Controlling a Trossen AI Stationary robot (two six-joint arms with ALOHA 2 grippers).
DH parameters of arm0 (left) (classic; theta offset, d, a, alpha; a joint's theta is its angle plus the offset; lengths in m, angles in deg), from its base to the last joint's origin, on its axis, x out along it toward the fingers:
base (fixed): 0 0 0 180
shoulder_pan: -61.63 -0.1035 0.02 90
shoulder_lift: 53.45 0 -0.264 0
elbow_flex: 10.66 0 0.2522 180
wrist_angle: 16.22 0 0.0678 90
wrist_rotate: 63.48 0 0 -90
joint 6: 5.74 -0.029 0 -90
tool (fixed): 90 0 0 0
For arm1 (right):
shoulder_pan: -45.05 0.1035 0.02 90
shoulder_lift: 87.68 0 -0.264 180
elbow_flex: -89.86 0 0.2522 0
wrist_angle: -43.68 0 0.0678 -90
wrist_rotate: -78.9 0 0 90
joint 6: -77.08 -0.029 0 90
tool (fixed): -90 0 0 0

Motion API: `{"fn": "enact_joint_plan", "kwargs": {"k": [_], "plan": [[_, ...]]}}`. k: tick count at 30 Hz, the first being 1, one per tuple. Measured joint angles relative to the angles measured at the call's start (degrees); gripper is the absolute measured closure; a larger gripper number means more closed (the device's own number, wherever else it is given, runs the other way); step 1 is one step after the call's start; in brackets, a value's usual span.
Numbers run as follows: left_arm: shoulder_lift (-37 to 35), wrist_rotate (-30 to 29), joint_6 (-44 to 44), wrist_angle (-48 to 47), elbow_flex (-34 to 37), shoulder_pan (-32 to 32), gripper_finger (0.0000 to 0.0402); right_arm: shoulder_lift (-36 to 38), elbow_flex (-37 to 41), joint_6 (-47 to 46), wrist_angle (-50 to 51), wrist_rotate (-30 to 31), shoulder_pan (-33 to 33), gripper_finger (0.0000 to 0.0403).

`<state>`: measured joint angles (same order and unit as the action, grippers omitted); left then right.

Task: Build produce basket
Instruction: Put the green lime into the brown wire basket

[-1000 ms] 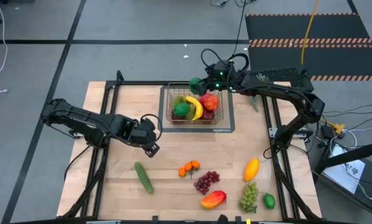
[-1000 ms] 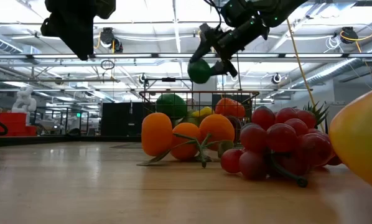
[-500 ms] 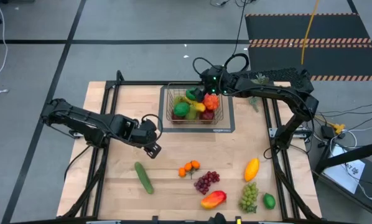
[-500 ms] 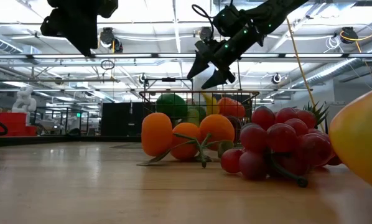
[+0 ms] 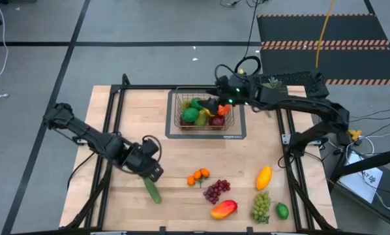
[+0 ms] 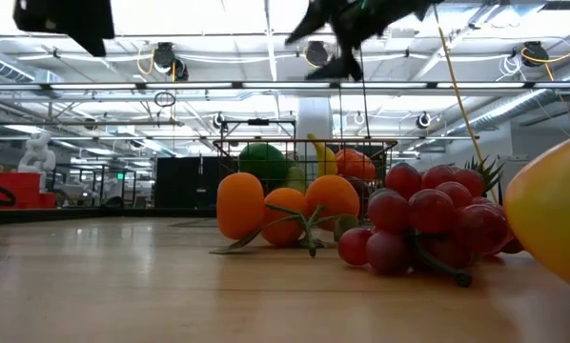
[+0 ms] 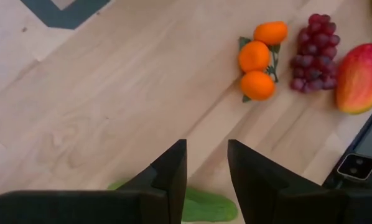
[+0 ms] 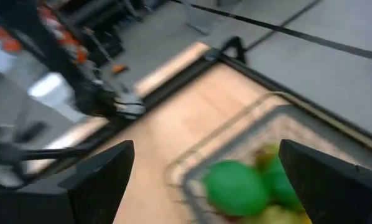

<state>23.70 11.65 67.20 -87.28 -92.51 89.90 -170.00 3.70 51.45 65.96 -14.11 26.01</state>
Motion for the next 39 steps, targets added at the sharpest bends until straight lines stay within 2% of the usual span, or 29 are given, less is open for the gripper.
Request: {"fn": "enact_joint_plan", "kwargs": {"k": [6, 12, 17, 20, 25, 30, 36, 39], "plan": [[0.29, -5.54, 6.30, 0.49, 0.01, 6.17, 0.0284, 5.87, 0.00, -7.82, 1.34, 5.39, 10.02, 0.0009], [1.07, -6.19, 6.29, 3.56, -0.01, 10.11, 0.0283, 9.03, 0.00, -11.11, 7.06, 6.17, 19.55, 0.0009], [1.97, -6.18, 4.87, 5.63, -0.01, 12.47, 0.0282, 9.94, 0.01, -20.41, 16.01, 6.17, 25.87, 0.0009], [2.86, -4.70, 2.42, 7.52, 0.05, 14.26, 0.0266, 9.98, 0.02, -26.49, 15.68, 5.99, 28.79, 0.0009], [4.97, 0.91, -4.46, 7.29, 0.07, 16.90, 0.0194, 10.09, 0.02, -26.56, 12.46, 5.97, 32.10, 0.0009], [8.13, 6.99, -18.88, 7.02, 0.01, 17.74, 0.0127, 10.40, 0.02, -25.74, 14.79, 5.91, 33.39, 0.0009], [11.80, 7.32, -36.86, 6.44, 0.01, 17.62, 0.0108, 13.17, 0.02, -26.90, 20.09, 3.00, 35.27, 0.0010], [13.38, 7.14, -43.16, 7.23, 0.01, 16.94, 0.0108, 15.31, 0.02, -27.49, 22.99, 4.16, 36.45, 0.0010]]}}
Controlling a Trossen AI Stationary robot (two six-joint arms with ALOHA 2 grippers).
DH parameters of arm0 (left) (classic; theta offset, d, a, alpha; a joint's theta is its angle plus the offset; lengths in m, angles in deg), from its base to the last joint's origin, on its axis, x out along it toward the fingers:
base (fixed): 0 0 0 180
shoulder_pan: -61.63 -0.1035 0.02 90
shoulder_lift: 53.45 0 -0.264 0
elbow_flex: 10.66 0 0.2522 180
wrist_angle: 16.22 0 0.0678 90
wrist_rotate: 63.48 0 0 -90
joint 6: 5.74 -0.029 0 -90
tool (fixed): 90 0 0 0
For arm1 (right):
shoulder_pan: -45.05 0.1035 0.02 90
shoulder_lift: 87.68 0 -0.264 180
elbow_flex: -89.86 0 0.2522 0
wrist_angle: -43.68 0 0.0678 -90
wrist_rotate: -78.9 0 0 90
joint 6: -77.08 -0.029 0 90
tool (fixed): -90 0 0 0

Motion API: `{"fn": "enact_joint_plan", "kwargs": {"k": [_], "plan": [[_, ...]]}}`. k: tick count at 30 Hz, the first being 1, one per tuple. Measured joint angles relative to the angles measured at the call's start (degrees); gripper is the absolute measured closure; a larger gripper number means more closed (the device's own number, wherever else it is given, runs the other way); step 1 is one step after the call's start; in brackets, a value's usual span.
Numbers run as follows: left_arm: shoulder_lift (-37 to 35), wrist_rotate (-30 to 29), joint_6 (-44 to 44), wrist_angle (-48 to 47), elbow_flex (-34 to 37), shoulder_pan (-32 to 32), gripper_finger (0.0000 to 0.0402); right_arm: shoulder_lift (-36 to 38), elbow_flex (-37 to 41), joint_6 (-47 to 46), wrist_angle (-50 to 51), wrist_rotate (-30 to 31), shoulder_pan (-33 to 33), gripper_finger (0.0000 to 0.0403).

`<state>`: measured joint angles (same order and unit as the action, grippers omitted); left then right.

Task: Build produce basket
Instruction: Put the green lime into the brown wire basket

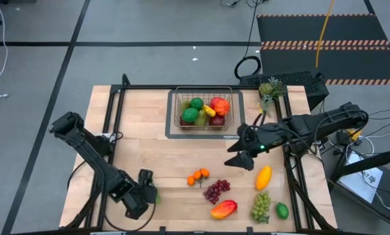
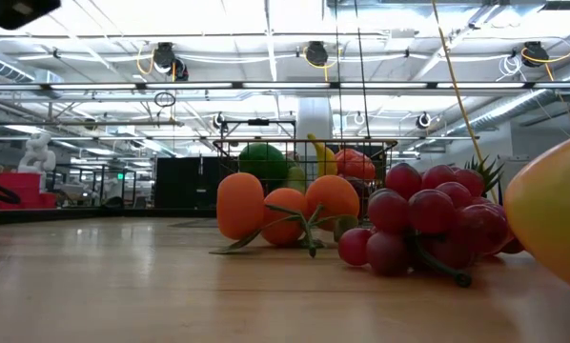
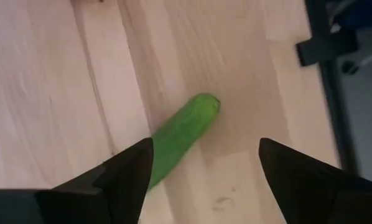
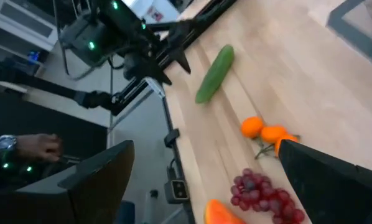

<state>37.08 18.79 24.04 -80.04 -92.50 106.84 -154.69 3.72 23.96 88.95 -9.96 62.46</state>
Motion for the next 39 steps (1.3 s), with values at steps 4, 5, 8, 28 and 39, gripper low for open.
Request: {"fn": "enact_joint_plan", "kwargs": {"k": [4, 5, 8, 28, 39], "plan": [[1.77, 0.03, -4.39, 0.29, 0.00, -0.67, 0.0107, 3.45, 0.88, 0.00, 2.18, 2.06, 0.85, 0.0010], [2.10, 0.20, -5.34, 0.29, 0.00, -0.78, 0.0107, 4.40, 1.41, 0.00, 2.26, 2.11, 0.85, 0.0010], [2.18, 1.01, -8.26, 0.27, 0.00, -0.95, 0.0095, 7.51, 3.33, 0.02, 2.21, 2.41, 0.83, 0.0010], [2.14, -1.72, -15.92, -1.25, -3.30, -6.48, 0.0054, 18.77, 14.64, -14.74, 1.27, 1.66, 3.13, 0.0010], [2.14, -4.94, -15.37, -1.14, -3.39, -11.66, 0.0108, 9.73, 14.64, -35.44, -2.02, 1.77, 13.02, 0.0010]]}}
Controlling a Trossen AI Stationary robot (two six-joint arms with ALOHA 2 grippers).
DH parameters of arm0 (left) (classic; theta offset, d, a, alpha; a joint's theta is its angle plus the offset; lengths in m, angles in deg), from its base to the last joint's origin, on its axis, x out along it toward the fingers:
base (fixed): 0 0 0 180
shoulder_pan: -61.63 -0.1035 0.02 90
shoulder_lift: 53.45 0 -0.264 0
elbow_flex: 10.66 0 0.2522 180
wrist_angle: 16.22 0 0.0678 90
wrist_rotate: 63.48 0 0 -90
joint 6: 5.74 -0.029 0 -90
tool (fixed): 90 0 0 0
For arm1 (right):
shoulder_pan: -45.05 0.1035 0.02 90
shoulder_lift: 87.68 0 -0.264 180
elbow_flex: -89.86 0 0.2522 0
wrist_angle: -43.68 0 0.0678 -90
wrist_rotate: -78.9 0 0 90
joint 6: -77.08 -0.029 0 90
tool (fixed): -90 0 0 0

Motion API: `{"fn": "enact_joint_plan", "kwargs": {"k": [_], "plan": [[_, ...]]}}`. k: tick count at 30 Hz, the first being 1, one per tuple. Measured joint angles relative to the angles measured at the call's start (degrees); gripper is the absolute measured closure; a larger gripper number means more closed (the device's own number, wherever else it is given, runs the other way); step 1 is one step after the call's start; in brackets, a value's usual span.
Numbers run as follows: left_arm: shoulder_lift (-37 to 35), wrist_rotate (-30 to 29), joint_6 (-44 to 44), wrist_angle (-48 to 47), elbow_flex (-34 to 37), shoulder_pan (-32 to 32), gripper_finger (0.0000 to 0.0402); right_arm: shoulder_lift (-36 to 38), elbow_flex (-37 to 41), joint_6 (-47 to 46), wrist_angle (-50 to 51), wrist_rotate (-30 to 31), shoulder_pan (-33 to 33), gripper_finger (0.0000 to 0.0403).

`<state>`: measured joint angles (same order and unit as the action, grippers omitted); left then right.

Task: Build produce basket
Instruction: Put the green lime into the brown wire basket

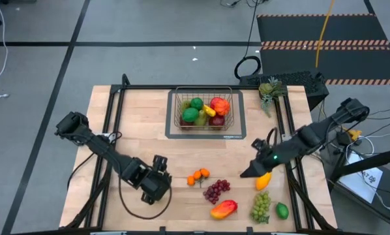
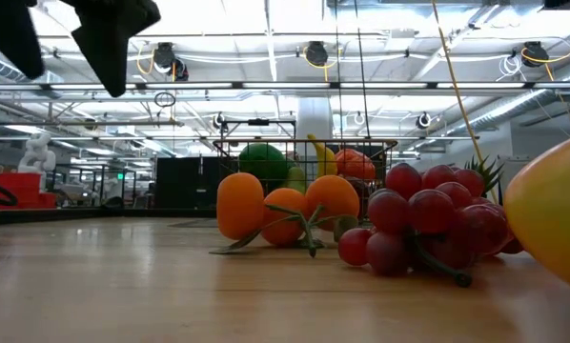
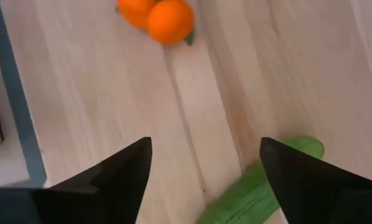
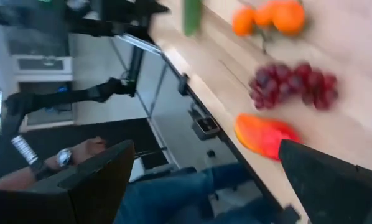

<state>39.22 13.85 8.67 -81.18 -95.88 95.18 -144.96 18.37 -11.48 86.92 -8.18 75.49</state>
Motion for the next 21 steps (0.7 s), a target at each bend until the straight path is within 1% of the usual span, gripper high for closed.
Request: {"fn": "enact_joint_plan", "kwargs": {"k": [6, 9, 14, 21], "plan": [[0.00, 0.42, 8.15, -0.18, 0.00, -1.84, 0.0142, -4.85, 0.00, -12.38, 1.12, 0.04, 2.47, 0.0010], [0.00, 0.63, 8.24, -2.65, 0.00, -1.75, 0.0154, -6.42, 0.00, -17.40, 1.82, -0.24, 3.49, 0.0010], [-0.26, 0.59, 6.92, -5.03, 0.00, -2.10, 0.0164, -8.35, 0.00, -26.60, 2.48, -4.56, 6.92, 0.0010], [-0.26, 0.16, 4.83, -5.66, 0.00, -3.25, 0.0165, -9.73, 0.00, -40.12, 1.29, -4.52, 14.75, 0.0010]]}}
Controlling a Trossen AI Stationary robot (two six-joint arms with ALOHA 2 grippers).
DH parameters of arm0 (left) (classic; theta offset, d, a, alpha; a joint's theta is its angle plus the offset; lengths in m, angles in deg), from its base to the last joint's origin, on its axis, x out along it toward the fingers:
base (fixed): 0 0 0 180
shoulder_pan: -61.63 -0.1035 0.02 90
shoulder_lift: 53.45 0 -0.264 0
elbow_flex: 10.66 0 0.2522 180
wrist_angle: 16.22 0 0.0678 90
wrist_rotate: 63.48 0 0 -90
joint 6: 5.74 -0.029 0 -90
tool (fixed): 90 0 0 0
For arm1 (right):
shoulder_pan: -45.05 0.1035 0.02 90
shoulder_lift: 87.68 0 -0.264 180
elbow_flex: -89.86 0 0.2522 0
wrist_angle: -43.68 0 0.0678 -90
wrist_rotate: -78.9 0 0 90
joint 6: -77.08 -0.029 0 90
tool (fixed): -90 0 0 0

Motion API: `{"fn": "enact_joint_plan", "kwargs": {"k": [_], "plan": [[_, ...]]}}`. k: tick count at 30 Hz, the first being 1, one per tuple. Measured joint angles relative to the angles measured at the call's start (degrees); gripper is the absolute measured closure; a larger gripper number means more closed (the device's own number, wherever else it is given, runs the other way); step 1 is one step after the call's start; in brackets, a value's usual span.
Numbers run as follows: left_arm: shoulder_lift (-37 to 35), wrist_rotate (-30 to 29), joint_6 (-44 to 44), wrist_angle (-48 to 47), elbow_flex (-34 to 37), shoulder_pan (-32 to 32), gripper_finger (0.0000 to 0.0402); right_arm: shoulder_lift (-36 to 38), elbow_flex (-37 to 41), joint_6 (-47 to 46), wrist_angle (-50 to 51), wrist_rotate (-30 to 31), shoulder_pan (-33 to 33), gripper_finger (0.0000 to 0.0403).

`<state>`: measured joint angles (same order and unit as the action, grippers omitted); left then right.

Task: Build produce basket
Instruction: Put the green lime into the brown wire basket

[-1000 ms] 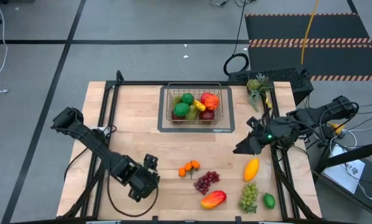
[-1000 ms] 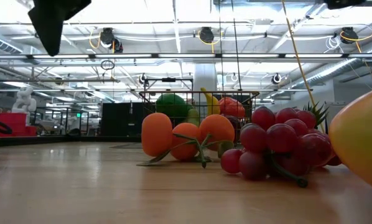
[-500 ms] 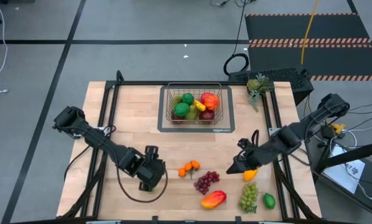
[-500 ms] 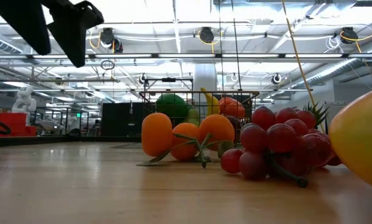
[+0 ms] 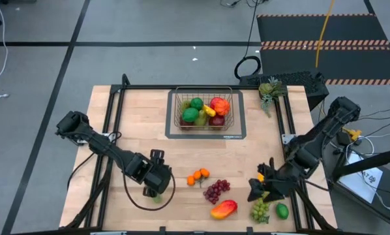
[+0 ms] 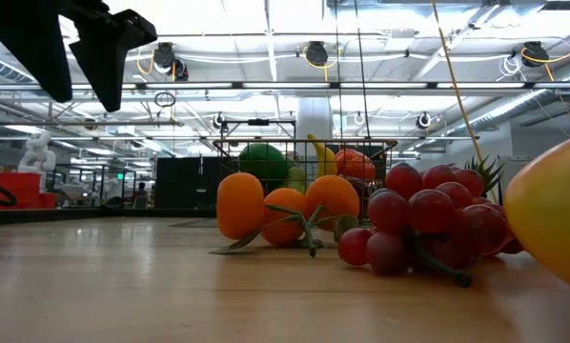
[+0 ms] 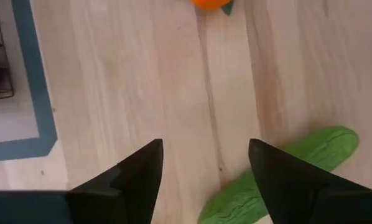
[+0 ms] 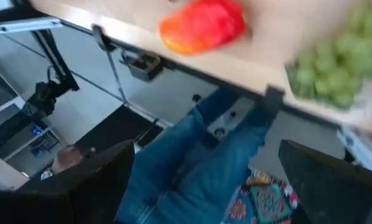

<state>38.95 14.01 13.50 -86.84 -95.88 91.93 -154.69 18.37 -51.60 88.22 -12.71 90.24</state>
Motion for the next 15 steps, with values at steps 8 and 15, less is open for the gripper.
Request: {"fn": "enact_joint_plan", "kwargs": {"k": [8, 15], "plan": [[0.00, -0.02, -3.01, -0.29, 0.00, -0.19, 0.0165, -1.13, 0.00, -8.26, -2.39, -0.14, 6.83, 0.0010], [0.00, -0.02, -1.51, -0.52, 0.00, -0.36, 0.0165, -3.33, 0.00, -8.67, -3.20, -0.57, 9.52, 0.0010]]}}
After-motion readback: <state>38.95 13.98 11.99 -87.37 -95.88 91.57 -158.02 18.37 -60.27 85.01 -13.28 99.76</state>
